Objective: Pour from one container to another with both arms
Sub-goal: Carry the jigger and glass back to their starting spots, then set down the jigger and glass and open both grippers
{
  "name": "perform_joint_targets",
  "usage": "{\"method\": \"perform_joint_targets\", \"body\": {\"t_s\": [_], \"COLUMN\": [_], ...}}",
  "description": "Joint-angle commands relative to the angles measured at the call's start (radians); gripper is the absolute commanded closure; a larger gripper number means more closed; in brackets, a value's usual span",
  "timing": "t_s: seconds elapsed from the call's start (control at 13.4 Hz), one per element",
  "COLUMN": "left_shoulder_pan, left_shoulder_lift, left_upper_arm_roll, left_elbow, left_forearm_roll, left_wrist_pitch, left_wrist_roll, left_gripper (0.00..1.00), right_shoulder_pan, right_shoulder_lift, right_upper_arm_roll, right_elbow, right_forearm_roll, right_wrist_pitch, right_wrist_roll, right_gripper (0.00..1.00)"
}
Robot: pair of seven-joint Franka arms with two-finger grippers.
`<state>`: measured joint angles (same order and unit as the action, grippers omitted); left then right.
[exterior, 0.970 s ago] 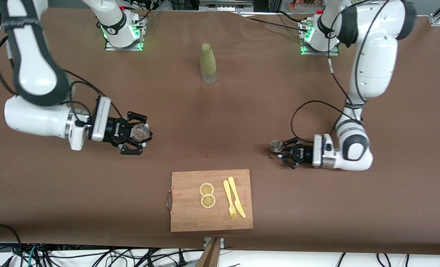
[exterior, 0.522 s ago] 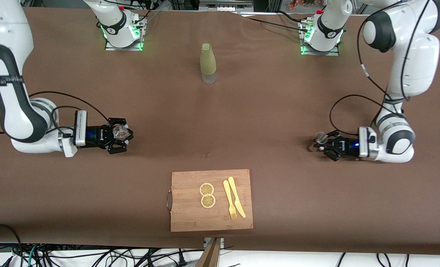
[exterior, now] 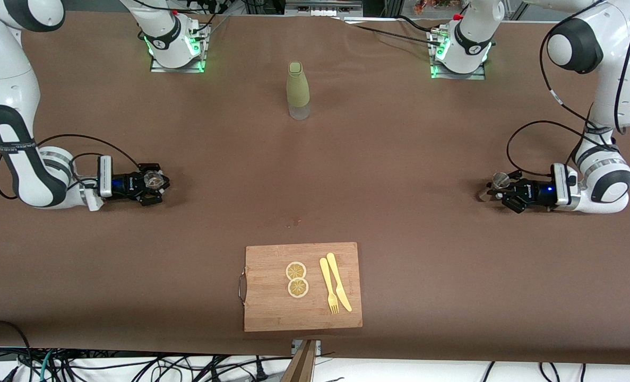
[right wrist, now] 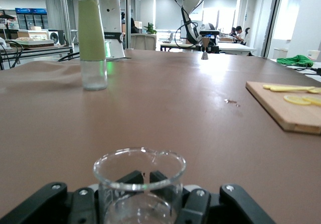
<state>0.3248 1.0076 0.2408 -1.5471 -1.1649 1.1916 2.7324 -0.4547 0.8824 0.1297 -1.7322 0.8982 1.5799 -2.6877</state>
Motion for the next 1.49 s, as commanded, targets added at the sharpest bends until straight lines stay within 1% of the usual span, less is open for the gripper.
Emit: {"method": "perform_joint_targets", "body": {"t_s": [0.0,0.15,0.3,0.45,0.52,0.6,0.67,0.75,0.82,0.97,1.04,1.12,1.27,1.42], "left_shoulder_pan": [0.017,0.017,0.017,0.017,0.017,0.017,0.017,0.013,0.011,0.007,0.004,0.002,-0.009,-0.027], "left_shoulder_lift": [0.023,0.040,0.052,0.059,0.062,0.065,0.063,0.059,0.056,0.049,0.048,0.036,0.010,-0.024], "left_upper_arm_roll": [0.011,0.029,0.031,0.034,0.034,0.035,0.035,0.035,0.037,0.055,0.069,0.071,0.072,0.072], "left_elbow": [-0.001,0.001,0.001,0.002,0.008,0.010,0.015,0.025,0.050,0.112,0.148,0.166,0.171,0.217], "left_forearm_roll": [0.051,0.051,0.051,0.053,0.053,0.050,0.050,0.050,0.053,0.057,0.088,0.134,0.197,0.284], "left_wrist_pitch": [-0.033,-0.033,-0.033,-0.026,-0.021,-0.012,0.006,0.029,0.061,0.091,0.107,0.117,0.124,0.169], "left_wrist_roll": [0.124,0.144,0.152,0.148,0.142,0.141,0.135,0.094,0.032,-0.093,-0.171,-0.271,-0.475,-0.644], "left_gripper": [1.00,1.00,1.00,0.99,0.82,0.15,0.00,0.00,0.00,0.00,0.00,0.00,0.00,0.00], "right_shoulder_pan": [-0.007,-0.006,-0.006,-0.006,-0.006,-0.006,-0.006,-0.006,-0.010,-0.019,-0.022,-0.024,-0.027,-0.041], "right_shoulder_lift": [0.038,0.081,0.087,0.086,0.086,0.087,0.086,0.084,0.083,0.079,0.079,0.073,0.067,0.060], "right_upper_arm_roll": [-0.013,-0.016,-0.024,-0.025,-0.025,-0.025,-0.025,-0.025,-0.027,-0.033,-0.038,-0.045,-0.062,-0.065], "right_elbow": [0.014,0.017,0.014,0.014,0.014,0.014,0.014,0.016,0.017,0.029,0.045,0.051,0.083,0.129], "right_forearm_roll": [-0.019,-0.009,-0.007,-0.007,-0.007,-0.007,-0.007,-0.007,-0.008,-0.018,-0.024,-0.039,-0.079,-0.128], "right_wrist_pitch": [-0.014,-0.012,-0.014,-0.012,-0.014,-0.015,-0.017,-0.020,-0.023,-0.023,-0.023,-0.026,-0.034,-0.047], "right_wrist_roll": [-0.027,-0.069,-0.069,-0.064,-0.063,-0.063,-0.061,-0.061,-0.058,-0.057,-0.060,-0.061,-0.064,-0.054], "right_gripper": [0.85,0.85,0.85,0.82,0.79,0.69,0.57,0.41,0.30,0.15,0.13,0.01,0.01,0.01]}}
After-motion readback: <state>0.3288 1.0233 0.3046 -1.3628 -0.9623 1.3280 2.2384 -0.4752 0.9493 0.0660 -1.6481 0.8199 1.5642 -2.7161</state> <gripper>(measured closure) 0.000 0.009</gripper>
